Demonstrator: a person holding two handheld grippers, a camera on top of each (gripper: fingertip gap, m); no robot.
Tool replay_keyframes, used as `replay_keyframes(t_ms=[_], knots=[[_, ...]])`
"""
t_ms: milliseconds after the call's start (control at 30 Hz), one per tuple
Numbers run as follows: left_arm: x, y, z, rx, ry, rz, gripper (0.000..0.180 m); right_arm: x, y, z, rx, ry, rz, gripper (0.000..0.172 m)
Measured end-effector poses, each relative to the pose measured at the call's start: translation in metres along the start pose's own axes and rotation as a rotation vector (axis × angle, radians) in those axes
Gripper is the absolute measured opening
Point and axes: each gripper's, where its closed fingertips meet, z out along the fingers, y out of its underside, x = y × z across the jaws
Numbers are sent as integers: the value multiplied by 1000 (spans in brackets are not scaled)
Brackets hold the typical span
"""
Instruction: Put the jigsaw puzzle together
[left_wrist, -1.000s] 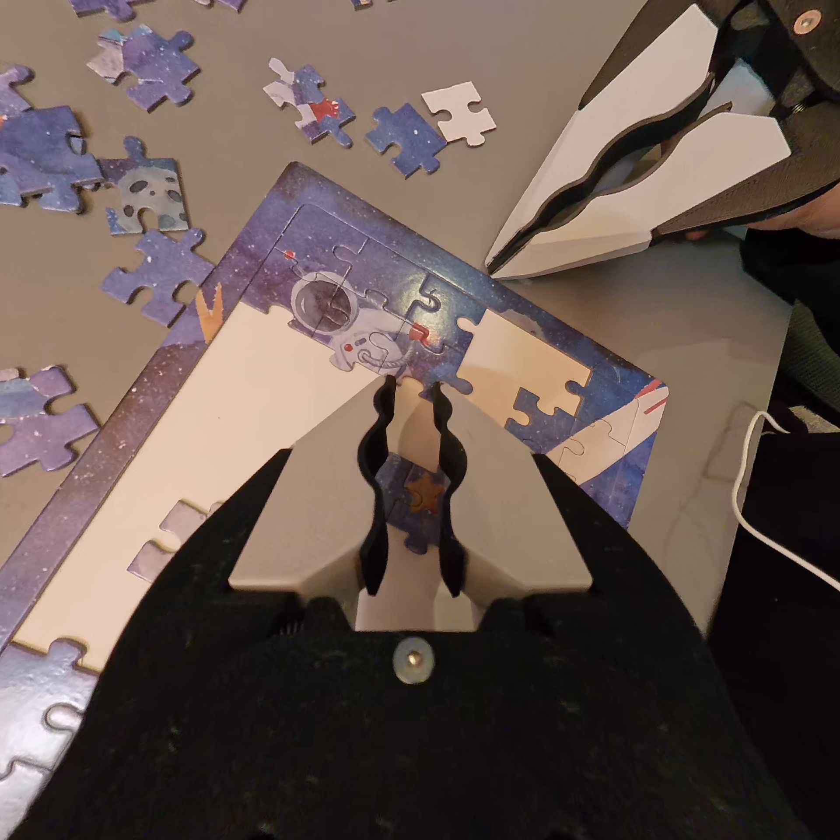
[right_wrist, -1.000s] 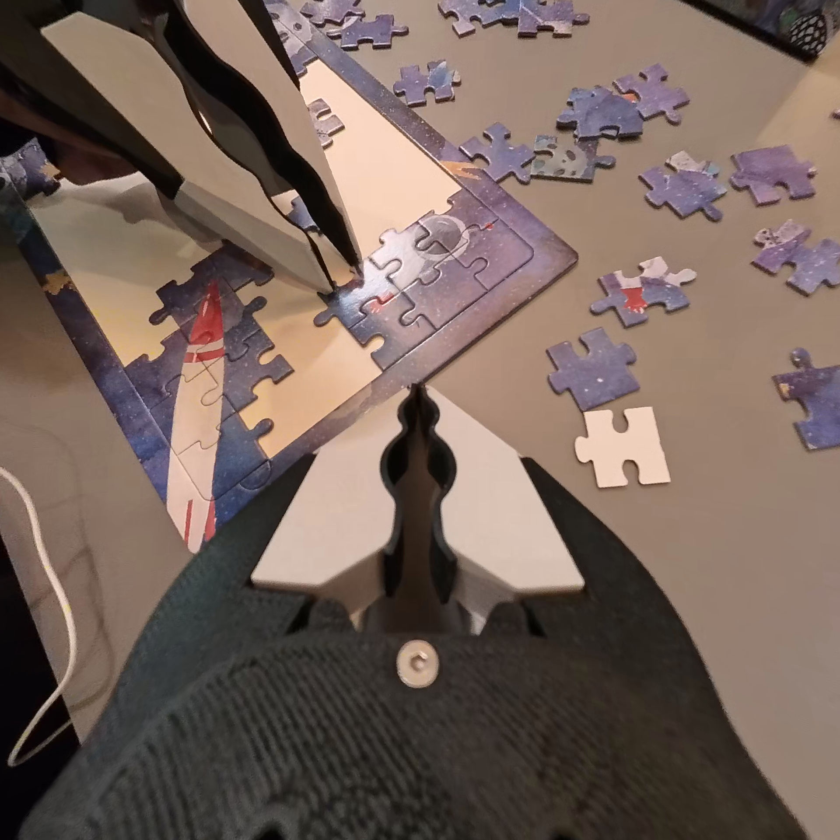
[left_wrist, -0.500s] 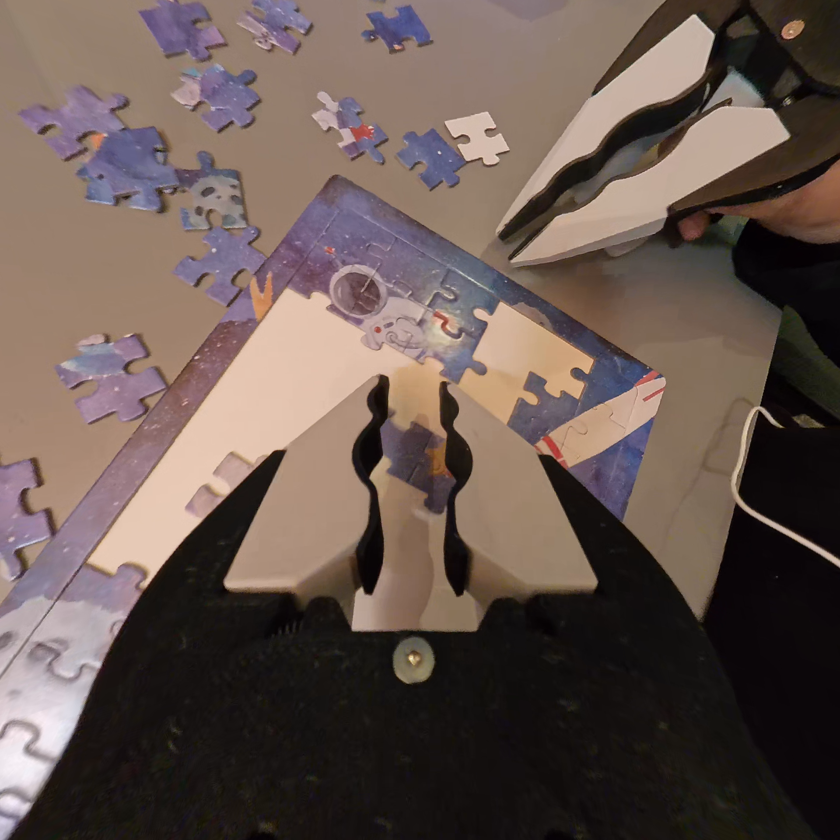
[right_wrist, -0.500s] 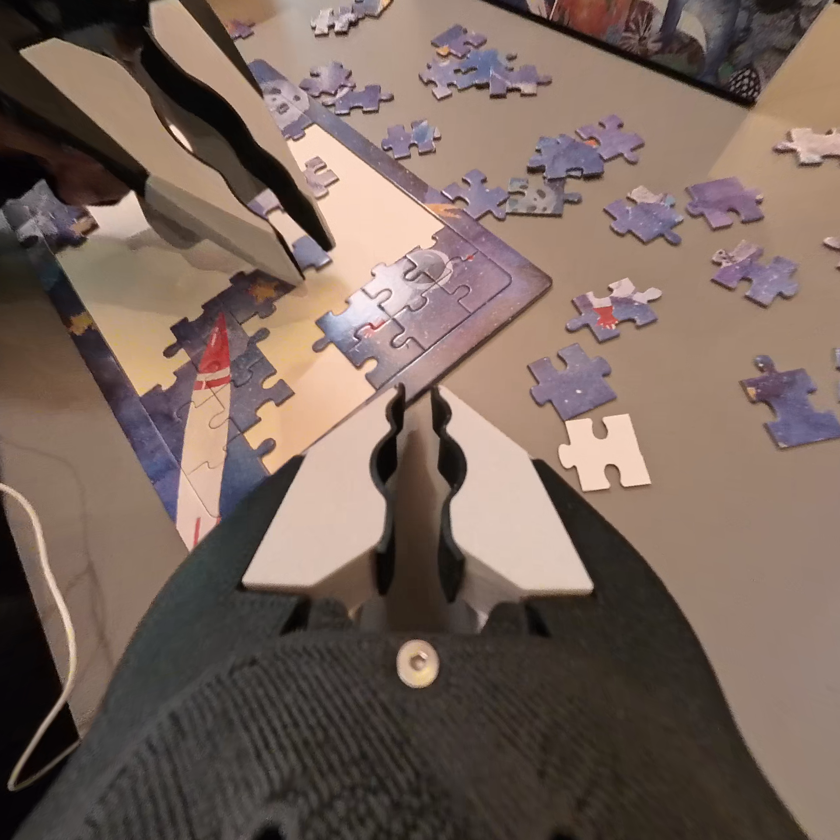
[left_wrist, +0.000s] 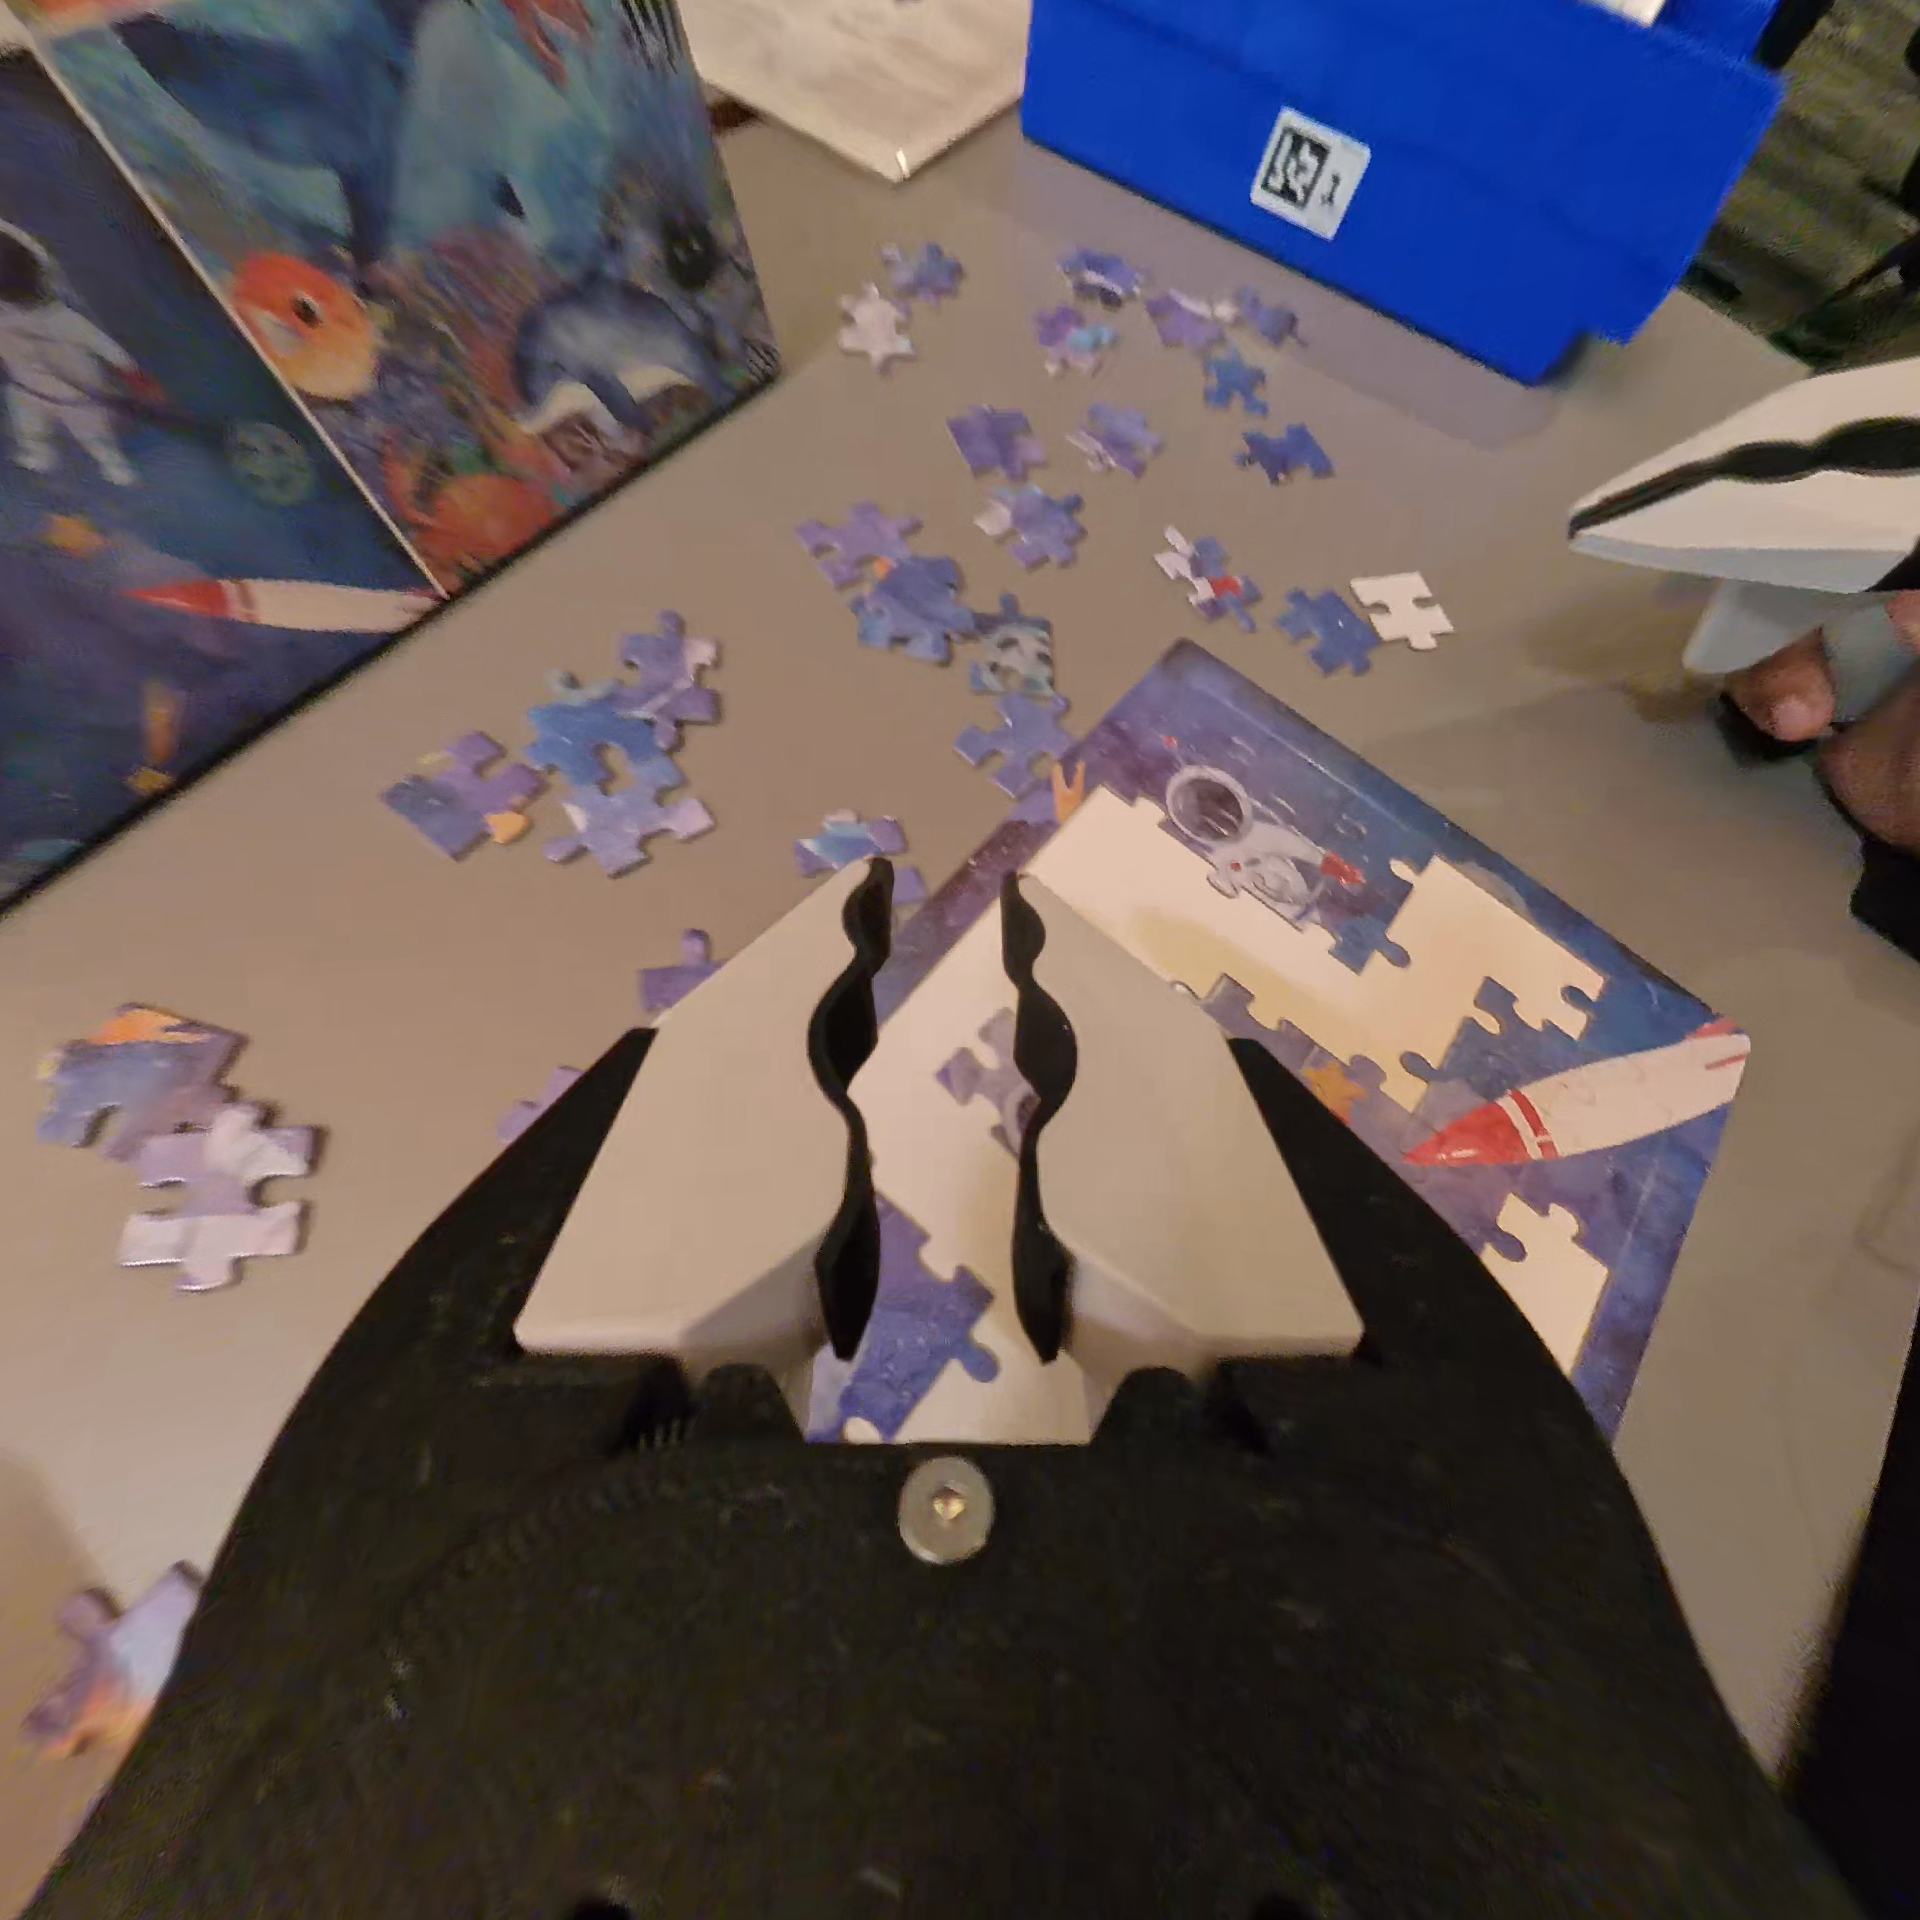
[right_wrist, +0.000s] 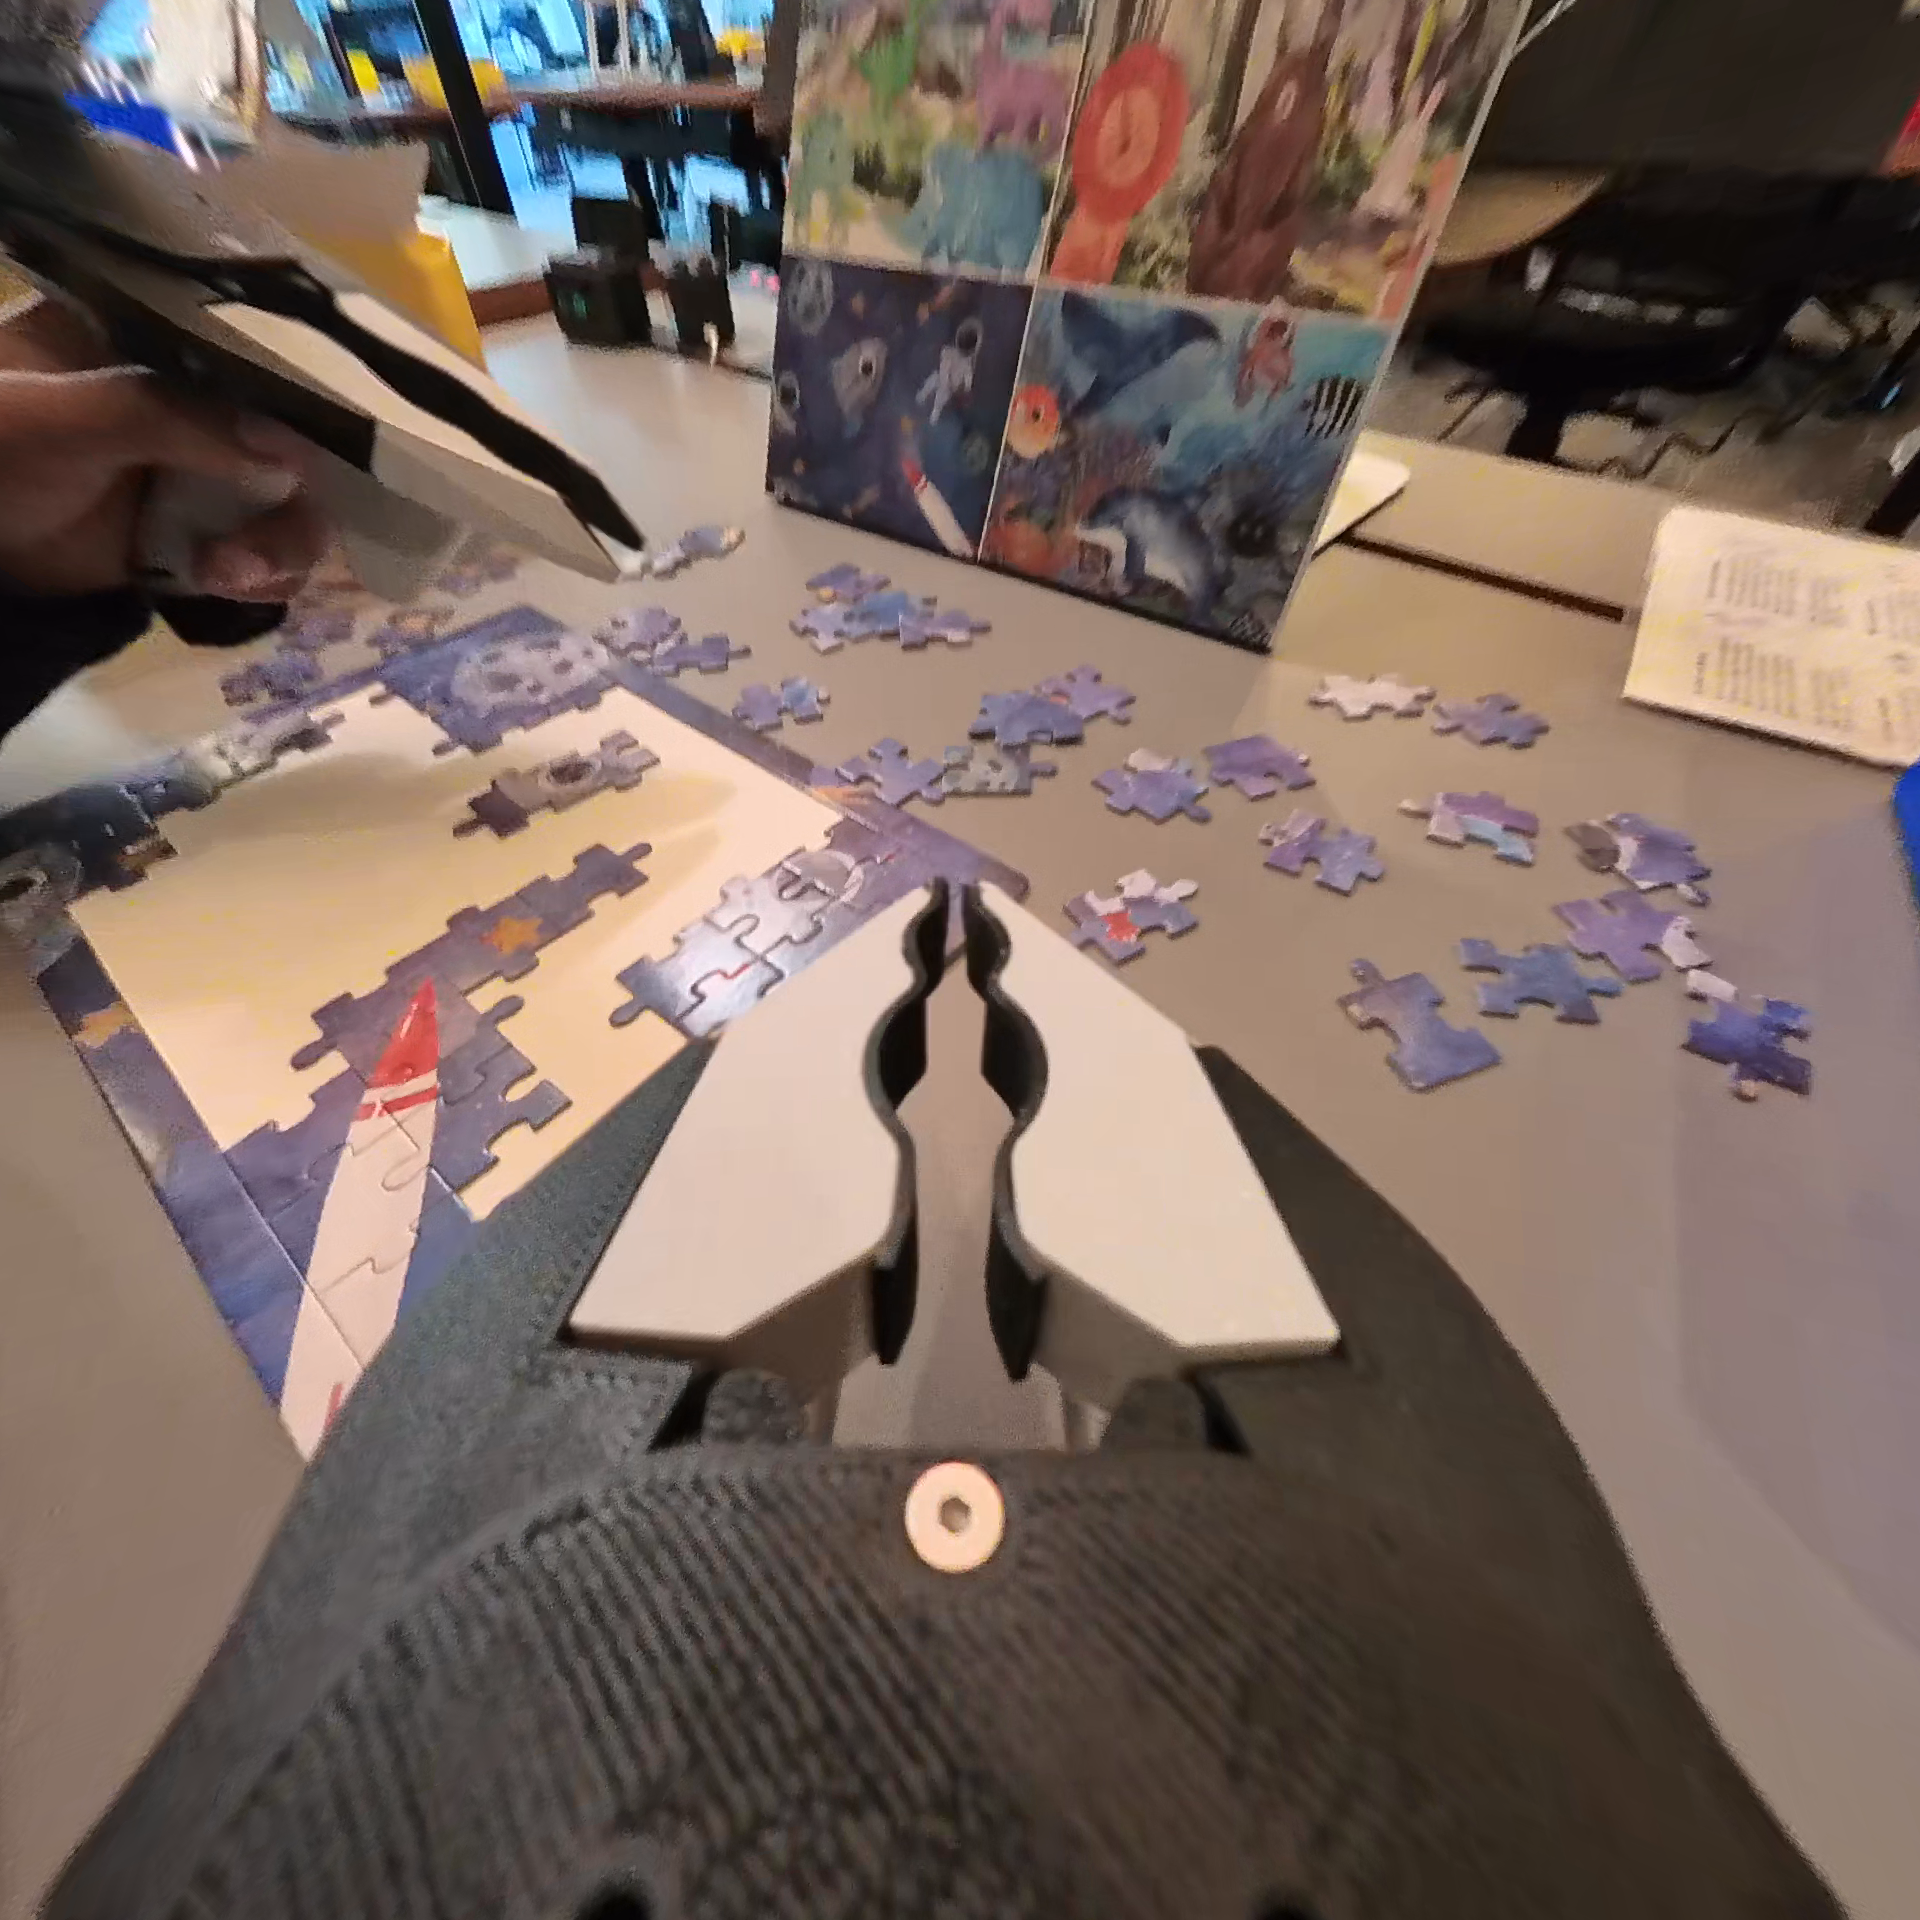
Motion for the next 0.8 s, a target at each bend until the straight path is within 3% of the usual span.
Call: replay_keyframes(t_ms=[167,333,433,667,800], knots=[[-14,-22,-14,47,-53,66,19,14,-13,-13,108,51,36,0],[-25,-27,-26,102,-63,53,20,20,-9,-11,76,113,7,3],[-33,-17,-31,74,-76,66,18,24,-5,-9,47,164,-19,3],[-74,25,-38,-12,-274,108,15,41,-2,-13,31,258,19,8],[-62,35,-37,20,-208,122,11,48,0,-16,21,317,22,10]])
